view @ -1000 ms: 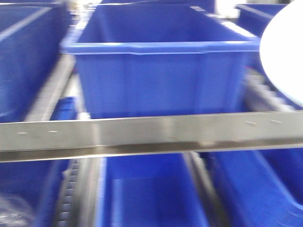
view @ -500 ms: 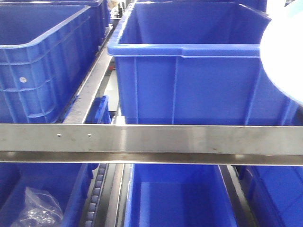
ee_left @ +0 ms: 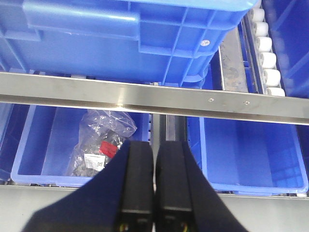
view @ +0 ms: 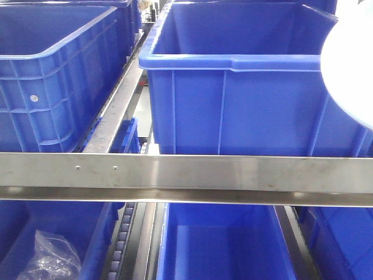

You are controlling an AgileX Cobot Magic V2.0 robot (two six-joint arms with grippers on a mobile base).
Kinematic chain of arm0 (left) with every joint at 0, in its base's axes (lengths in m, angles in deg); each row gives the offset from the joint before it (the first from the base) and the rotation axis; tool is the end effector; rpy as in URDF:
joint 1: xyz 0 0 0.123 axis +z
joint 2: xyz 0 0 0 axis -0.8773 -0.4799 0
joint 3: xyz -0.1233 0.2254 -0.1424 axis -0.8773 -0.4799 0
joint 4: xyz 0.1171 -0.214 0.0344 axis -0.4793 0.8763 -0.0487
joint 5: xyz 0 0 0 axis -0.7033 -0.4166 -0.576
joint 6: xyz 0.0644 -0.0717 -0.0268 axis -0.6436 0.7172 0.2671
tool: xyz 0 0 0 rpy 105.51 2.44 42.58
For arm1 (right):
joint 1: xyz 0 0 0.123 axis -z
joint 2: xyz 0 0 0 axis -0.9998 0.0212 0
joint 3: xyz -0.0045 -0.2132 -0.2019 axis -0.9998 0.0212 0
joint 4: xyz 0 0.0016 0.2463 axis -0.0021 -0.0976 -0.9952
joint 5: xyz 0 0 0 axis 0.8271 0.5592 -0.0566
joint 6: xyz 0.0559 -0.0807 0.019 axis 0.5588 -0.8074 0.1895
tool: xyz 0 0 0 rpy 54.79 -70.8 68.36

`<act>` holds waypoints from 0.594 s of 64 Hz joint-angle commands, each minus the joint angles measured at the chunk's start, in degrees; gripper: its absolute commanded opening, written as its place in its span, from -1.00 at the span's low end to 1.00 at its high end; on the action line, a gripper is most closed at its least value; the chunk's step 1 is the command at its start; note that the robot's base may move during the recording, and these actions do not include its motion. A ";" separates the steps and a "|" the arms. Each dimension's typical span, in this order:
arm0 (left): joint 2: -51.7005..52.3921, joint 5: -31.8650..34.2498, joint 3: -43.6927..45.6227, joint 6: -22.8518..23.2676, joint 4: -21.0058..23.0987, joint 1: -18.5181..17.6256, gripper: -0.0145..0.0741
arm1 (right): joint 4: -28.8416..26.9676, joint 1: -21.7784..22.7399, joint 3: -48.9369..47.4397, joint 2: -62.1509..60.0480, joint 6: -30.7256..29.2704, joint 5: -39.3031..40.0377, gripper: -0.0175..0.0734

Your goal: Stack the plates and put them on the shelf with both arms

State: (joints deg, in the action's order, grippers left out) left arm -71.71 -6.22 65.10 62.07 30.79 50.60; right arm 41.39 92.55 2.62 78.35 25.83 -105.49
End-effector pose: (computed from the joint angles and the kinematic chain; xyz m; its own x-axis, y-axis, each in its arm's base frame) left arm 0.1134 -0.0177 0.2746 -0.5428 -0.0286 -0.8393 0.0859 0.9923 -0.0893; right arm 0.0971 -0.0103 0.2967 -0.2973 0.1537 -0.9423 0.1433 0.9830 0.1151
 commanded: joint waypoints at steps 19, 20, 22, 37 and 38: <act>-0.30 3.92 1.68 0.52 -0.09 0.01 -0.45 | 0.42 0.28 -1.60 0.00 -0.15 5.41 -0.49; -0.30 3.92 1.68 0.52 -0.09 0.01 -0.45 | 0.42 0.28 -1.60 0.00 -0.15 5.41 -0.49; -0.30 3.92 1.68 0.52 -0.09 0.01 -0.45 | 0.42 0.28 -1.60 0.00 -0.15 5.41 -0.49; -0.30 3.92 1.68 0.52 -0.09 0.01 -0.45 | -1.09 0.22 -1.66 0.46 -0.15 9.44 -0.49; -0.30 3.92 1.68 0.52 -0.09 0.01 -0.45 | -1.09 0.22 -1.66 0.75 -0.15 10.32 -0.49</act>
State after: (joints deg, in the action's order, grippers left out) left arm -71.71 -6.22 65.10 62.07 30.79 50.60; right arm 40.81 92.55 2.72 78.35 25.83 -104.30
